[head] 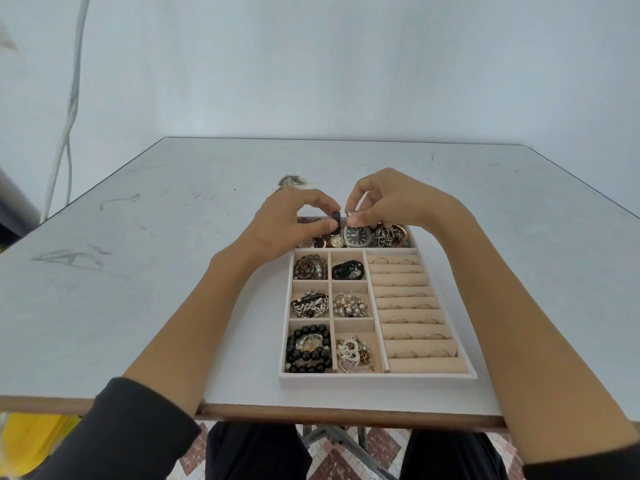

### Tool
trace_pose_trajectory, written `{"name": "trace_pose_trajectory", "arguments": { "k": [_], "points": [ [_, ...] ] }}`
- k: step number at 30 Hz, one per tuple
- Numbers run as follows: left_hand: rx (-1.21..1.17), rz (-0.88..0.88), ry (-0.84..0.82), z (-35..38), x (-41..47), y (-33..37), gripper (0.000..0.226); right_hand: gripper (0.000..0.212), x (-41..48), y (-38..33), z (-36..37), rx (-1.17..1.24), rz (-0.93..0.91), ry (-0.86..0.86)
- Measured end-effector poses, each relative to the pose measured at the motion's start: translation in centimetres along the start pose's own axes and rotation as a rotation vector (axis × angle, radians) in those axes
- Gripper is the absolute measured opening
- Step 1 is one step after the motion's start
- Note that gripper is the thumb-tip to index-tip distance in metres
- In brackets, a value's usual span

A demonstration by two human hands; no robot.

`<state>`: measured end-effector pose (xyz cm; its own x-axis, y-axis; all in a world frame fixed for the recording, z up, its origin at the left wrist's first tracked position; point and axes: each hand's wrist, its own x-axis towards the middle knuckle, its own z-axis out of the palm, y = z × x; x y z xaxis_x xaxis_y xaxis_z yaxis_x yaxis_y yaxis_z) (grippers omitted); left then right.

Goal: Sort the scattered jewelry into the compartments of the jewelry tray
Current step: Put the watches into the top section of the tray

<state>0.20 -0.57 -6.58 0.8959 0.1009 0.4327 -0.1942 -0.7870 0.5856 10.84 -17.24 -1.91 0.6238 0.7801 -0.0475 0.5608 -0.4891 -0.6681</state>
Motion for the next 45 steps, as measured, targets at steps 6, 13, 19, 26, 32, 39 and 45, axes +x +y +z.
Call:
{"name": "trace_pose_trajectory", "arguments": {
  "k": [6, 13, 19, 26, 32, 39, 45],
  "points": [
    [0.028, 0.005, 0.007, -0.2, 0.0, -0.5, 0.018, 0.017, -0.4, 0.0, -0.3, 0.055, -0.021, -0.027],
    [-0.017, 0.005, 0.034, -0.6, -0.1, -0.5, 0.018, 0.013, -0.7, 0.1, -0.8, 0.106, 0.005, -0.02],
    [0.006, 0.005, 0.05, -0.4, -0.1, -0.2, 0.019, 0.011, -0.1, 0.2, -0.2, 0.083, -0.004, -0.008],
    [0.053, 0.023, 0.047, -0.3, -0.2, 0.1, 0.018, 0.018, 0.3, 0.0, 0.2, 0.025, -0.003, 0.013],
    [0.037, -0.016, 0.027, -0.3, -0.3, 0.2, 0.022, 0.025, 0.0, 0.1, 0.0, 0.054, -0.005, 0.001],
    [-0.099, -0.131, 0.051, -0.6, -0.4, 0.5, 0.028, 0.027, -0.3, 0.2, -0.8, 0.158, -0.013, 0.105],
    [-0.558, -0.456, 0.161, 0.3, -1.4, 1.3, 0.028, 0.031, -0.6, 2.0, 0.2, 0.316, 0.095, 0.229]
  ]
}}
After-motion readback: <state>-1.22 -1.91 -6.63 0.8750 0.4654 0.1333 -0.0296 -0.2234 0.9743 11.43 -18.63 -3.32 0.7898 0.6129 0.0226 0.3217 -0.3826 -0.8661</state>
